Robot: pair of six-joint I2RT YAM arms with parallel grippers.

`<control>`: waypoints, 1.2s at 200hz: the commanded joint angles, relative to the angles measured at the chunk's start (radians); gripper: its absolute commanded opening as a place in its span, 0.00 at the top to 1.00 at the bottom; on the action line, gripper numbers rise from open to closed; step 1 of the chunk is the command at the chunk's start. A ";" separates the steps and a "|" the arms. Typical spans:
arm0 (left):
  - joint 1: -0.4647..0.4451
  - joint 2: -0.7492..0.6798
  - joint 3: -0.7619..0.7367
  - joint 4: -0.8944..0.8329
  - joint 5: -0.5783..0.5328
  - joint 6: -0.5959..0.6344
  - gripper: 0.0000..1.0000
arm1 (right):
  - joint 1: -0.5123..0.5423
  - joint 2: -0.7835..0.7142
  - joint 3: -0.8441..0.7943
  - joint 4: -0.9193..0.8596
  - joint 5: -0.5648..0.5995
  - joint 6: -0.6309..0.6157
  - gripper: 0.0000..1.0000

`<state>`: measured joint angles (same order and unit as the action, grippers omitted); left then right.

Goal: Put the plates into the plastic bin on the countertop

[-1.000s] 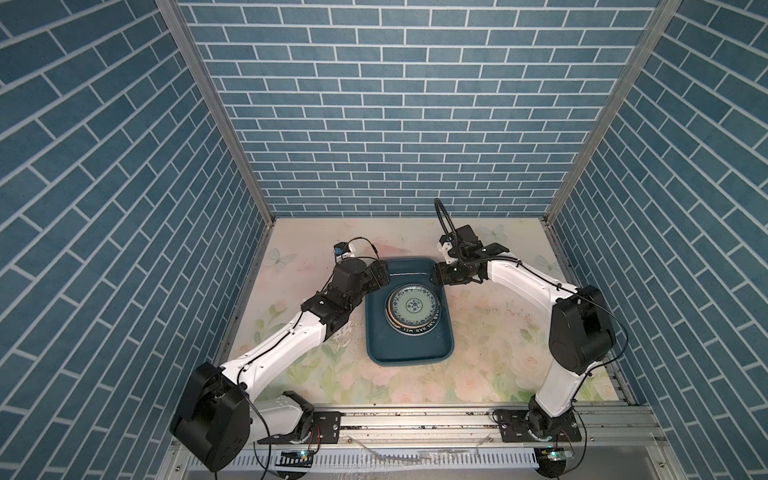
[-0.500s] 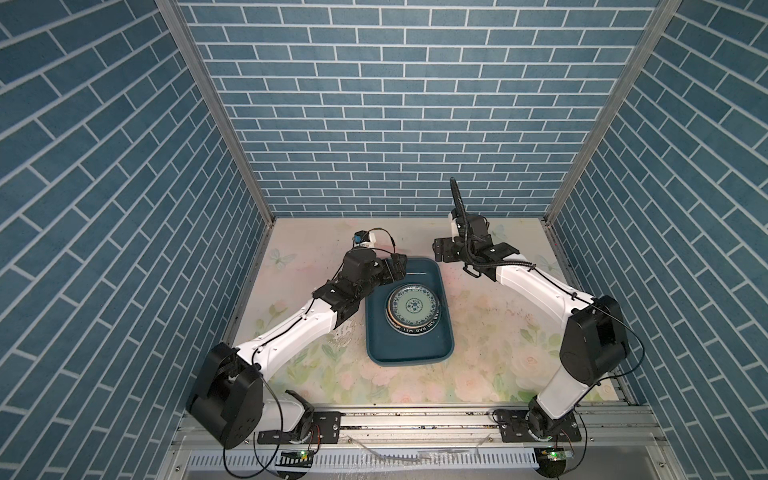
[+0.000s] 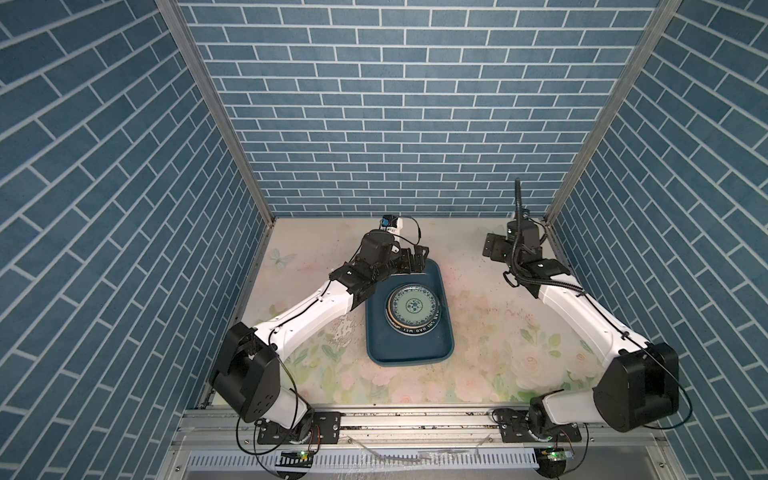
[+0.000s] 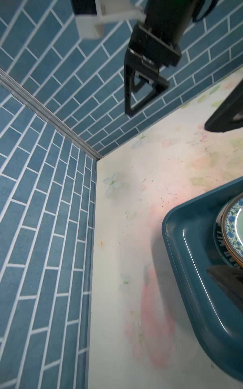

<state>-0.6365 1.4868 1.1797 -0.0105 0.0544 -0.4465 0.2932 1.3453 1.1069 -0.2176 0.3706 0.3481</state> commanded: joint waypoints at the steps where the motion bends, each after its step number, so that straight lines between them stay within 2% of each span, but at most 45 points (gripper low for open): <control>1: 0.015 -0.083 -0.001 -0.063 -0.137 0.125 0.00 | -0.047 -0.098 -0.057 -0.039 0.105 0.024 0.05; 22: 0.037 -0.147 -0.061 -0.029 -0.226 0.174 0.00 | -0.087 -0.178 -0.125 -0.048 0.173 0.009 0.05; 51: 0.121 -0.219 -0.134 -0.030 -0.282 0.184 0.00 | -0.105 -0.287 -0.214 -0.047 0.253 -0.023 0.04; 76: 0.174 -0.279 -0.242 0.033 -0.363 0.241 0.00 | -0.125 -0.364 -0.288 -0.045 0.350 -0.028 0.04; 116: 0.292 -0.356 -0.415 0.152 -0.417 0.334 0.00 | -0.182 -0.434 -0.436 0.014 0.402 -0.025 0.02; 133: 0.351 -0.372 -0.512 0.252 -0.424 0.367 0.00 | -0.216 -0.426 -0.487 0.027 0.408 0.008 0.02; 168: 0.395 -0.402 -0.679 0.424 -0.456 0.461 0.00 | -0.267 -0.354 -0.530 0.089 0.403 -0.006 0.02; 195: 0.419 -0.377 -0.751 0.493 -0.453 0.485 0.00 | -0.292 -0.287 -0.562 0.254 0.391 -0.053 0.02; 217: 0.424 -0.336 -0.797 0.562 -0.460 0.510 0.00 | -0.306 -0.221 -0.614 0.423 0.309 -0.108 0.02; 240: 0.442 -0.284 -0.856 0.695 -0.448 0.516 0.00 | -0.315 -0.148 -0.626 0.481 0.248 -0.116 0.03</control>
<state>-0.2161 1.1587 0.3775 0.5106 -0.3908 0.0372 -0.0120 1.1397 0.4984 0.1078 0.6880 0.2821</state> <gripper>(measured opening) 0.996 0.976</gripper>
